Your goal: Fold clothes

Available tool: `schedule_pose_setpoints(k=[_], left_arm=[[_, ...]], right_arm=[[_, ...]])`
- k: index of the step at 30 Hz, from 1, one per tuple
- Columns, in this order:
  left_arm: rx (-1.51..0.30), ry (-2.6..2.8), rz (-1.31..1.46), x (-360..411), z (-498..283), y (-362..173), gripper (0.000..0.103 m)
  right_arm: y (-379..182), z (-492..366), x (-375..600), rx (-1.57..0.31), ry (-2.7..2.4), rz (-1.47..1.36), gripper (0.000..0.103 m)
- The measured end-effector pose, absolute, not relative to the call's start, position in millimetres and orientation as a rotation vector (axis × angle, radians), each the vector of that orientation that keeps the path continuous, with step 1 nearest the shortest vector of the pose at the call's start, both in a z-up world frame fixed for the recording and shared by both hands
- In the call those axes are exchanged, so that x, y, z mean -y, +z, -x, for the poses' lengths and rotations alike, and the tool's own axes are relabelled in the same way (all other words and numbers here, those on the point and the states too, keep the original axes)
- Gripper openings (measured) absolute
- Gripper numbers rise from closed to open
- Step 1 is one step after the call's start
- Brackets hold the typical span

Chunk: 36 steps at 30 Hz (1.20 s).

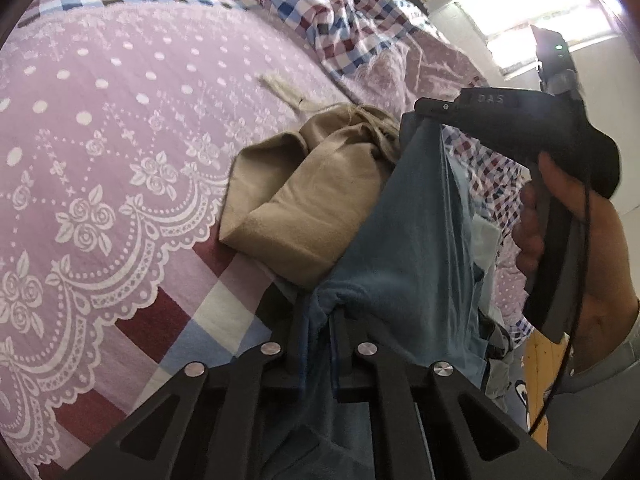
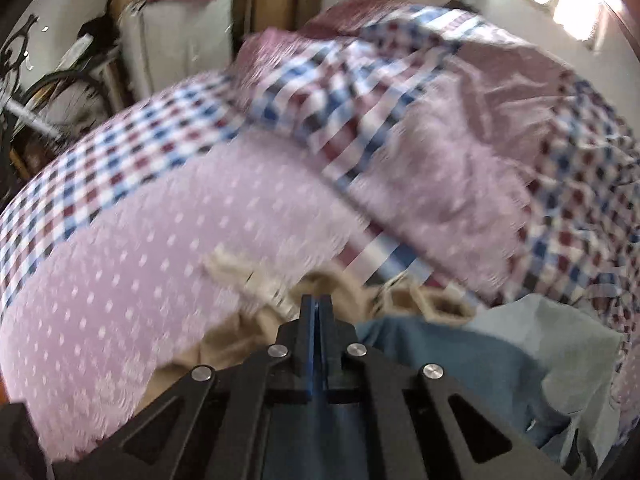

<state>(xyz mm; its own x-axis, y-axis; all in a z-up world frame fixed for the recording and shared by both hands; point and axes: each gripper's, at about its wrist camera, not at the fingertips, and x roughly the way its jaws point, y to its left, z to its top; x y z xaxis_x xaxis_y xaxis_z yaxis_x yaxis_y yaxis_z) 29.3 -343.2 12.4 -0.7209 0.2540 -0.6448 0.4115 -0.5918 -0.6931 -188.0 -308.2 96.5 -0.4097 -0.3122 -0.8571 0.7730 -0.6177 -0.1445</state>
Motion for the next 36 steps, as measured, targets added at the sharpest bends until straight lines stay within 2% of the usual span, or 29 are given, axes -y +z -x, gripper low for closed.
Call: schedule_pose_setpoints(k=[5, 9, 10, 12, 13, 14, 16, 19, 21, 22, 23, 29, 31, 33, 36], left_arm=[[-1.378, -2.432, -1.178, 344, -26, 4, 0.006], [-1.367, -2.441, -1.185, 345, -26, 7, 0.009], [-1.362, -2.445, -1.184, 346, -26, 8, 0.009], [-1.356, -2.447, -1.186, 347, -27, 11, 0.011], [-1.354, -2.447, -1.183, 346, -27, 12, 0.017], [-1.351, -2.448, -1.172, 347, -28, 15, 0.022], [-1.369, -2.441, -1.141, 350, -31, 19, 0.038], [-1.387, -2.438, -1.108, 354, -34, 24, 0.046], [-1.365, -2.445, -1.107, 354, -35, 27, 0.052], [-1.353, -2.444, -1.112, 354, -35, 27, 0.057], [-1.335, -2.44, -1.125, 355, -35, 26, 0.059], [-1.25, -2.471, -1.214, 359, -41, 28, 0.06], [-1.202, -2.484, -1.199, 361, -52, 34, 0.063], [-1.172, -2.473, -1.156, 368, -66, 37, 0.065], [-1.223, -2.46, -1.093, 380, -94, 37, 0.066]], right_arm=[[68, 202, 320, -0.792, -2.135, -1.124, 0.0], [69, 206, 306, -0.685, -2.249, -1.091, 0.0], [81, 204, 297, -0.632, -2.291, -1.041, 0.004], [105, 198, 279, -0.527, -2.361, -0.946, 0.024], [117, 192, 267, -0.478, -2.362, -0.923, 0.04], [130, 186, 255, -0.43, -2.362, -0.899, 0.043], [154, 174, 231, -0.342, -2.359, -0.856, 0.043], [176, 145, 181, -0.292, -2.346, -0.839, 0.044], [188, 124, 145, -0.259, -2.341, -0.833, 0.048], [190, 112, 124, -0.246, -2.347, -0.844, 0.054], [190, 100, 100, -0.235, -2.352, -0.861, 0.057], [168, 25, -37, -0.166, -2.437, -1.002, 0.058], [160, -4, -86, -0.12, -2.489, -1.045, 0.058], [153, -36, -133, -0.066, -2.549, -1.072, 0.058], [139, -86, -198, 0.081, -2.635, -1.106, 0.058]])
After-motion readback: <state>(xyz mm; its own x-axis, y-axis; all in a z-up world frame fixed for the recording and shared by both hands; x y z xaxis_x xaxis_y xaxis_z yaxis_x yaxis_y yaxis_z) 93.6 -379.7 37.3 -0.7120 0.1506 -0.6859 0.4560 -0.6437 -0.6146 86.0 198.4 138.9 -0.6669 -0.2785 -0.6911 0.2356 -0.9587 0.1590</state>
